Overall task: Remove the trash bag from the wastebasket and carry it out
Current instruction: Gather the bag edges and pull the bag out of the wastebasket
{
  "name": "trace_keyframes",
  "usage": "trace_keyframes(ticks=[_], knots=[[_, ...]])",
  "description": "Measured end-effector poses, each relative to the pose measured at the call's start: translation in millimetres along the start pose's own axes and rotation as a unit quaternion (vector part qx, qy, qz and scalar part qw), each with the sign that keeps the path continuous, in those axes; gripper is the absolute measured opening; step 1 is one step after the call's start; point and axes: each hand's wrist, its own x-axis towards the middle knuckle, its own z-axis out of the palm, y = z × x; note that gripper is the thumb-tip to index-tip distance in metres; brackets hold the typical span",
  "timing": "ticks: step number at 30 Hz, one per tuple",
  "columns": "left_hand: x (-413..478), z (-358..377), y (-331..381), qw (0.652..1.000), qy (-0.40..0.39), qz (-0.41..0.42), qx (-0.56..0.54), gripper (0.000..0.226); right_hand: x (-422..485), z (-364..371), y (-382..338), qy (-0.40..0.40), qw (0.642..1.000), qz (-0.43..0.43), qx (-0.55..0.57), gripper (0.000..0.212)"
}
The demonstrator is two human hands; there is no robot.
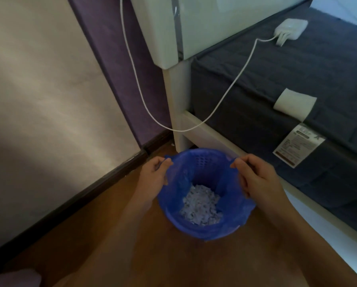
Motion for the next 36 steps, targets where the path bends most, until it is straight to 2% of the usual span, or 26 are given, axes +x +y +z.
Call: trace_keyframes(ticks=[3, 7, 12, 19, 23, 28, 29, 31, 32, 34, 36], knots=[[-6, 1, 14, 1.000, 0.003, 0.008, -0.021, 0.024, 6, -4, -6, 0.012, 0.999, 0.018, 0.032, 0.022], [-15, -3, 34, 0.994, 0.017, 0.101, -0.019, 0.022, 11, -1, -15, 0.009, 0.999, 0.006, 0.050, 0.019], [-28, 2, 55, 0.984, 0.008, 0.173, -0.043, 0.022, 12, -6, -16, 0.010, 0.998, -0.010, 0.067, 0.017], [-43, 5, 81, 0.970, 0.021, 0.233, -0.060, 0.019, 13, -15, -15, -0.004, 0.991, -0.076, 0.112, 0.012], [-49, 9, 98, 0.954, 0.013, 0.299, 0.002, 0.020, 14, -13, -21, -0.081, 0.968, -0.110, 0.210, 0.044], [-60, 17, 110, 0.947, -0.064, 0.309, -0.053, 0.011, 6, 1, -31, -0.179, 0.970, -0.145, 0.075, 0.068], [-63, 21, 112, 0.946, -0.080, 0.306, -0.064, 0.012, 3, 7, -33, -0.213, 0.964, -0.129, 0.088, 0.066], [-70, 28, 114, 0.945, -0.112, 0.297, -0.075, 0.015, -4, 19, -34, -0.231, 0.964, -0.119, 0.059, 0.044], [-72, 31, 114, 0.946, -0.126, 0.287, -0.077, 0.015, -7, 25, -34, -0.207, 0.970, -0.126, 0.028, 0.036], [-68, 32, 109, 0.949, -0.136, 0.268, -0.092, 0.015, -7, 29, -28, -0.153, 0.980, -0.123, -0.007, 0.035], [-60, 23, 98, 0.950, -0.149, 0.248, -0.116, 0.032, -6, 29, -25, -0.137, 0.984, -0.113, 0.023, 0.032]])
